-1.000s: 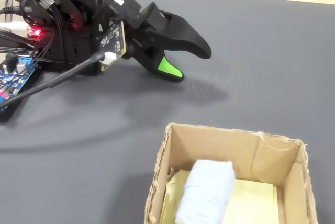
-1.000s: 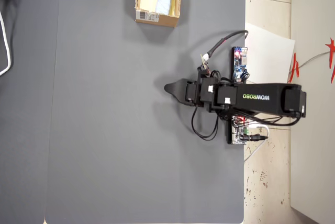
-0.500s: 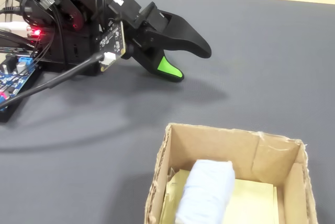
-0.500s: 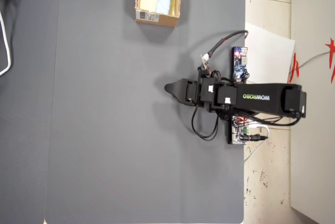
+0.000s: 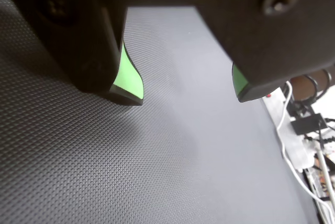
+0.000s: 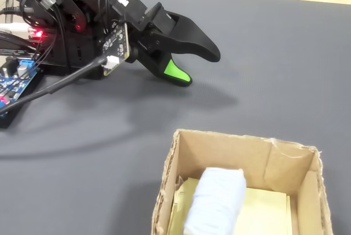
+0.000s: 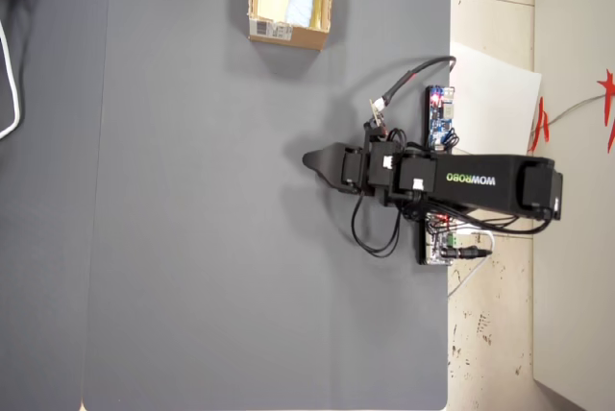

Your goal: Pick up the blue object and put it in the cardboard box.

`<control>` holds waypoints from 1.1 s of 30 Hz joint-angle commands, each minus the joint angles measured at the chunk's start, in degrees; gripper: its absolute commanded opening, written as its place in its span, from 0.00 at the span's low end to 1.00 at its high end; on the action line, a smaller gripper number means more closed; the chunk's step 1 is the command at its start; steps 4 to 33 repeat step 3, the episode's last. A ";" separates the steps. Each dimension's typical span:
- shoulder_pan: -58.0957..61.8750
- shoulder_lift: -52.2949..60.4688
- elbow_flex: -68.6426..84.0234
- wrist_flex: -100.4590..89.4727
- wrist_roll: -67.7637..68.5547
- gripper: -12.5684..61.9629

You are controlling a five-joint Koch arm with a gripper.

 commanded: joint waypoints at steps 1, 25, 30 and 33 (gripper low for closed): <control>0.18 4.83 2.20 6.24 0.88 0.62; 0.18 4.83 2.20 6.15 0.88 0.62; 0.18 4.83 2.20 6.15 0.88 0.62; 0.18 4.83 2.20 6.15 0.88 0.62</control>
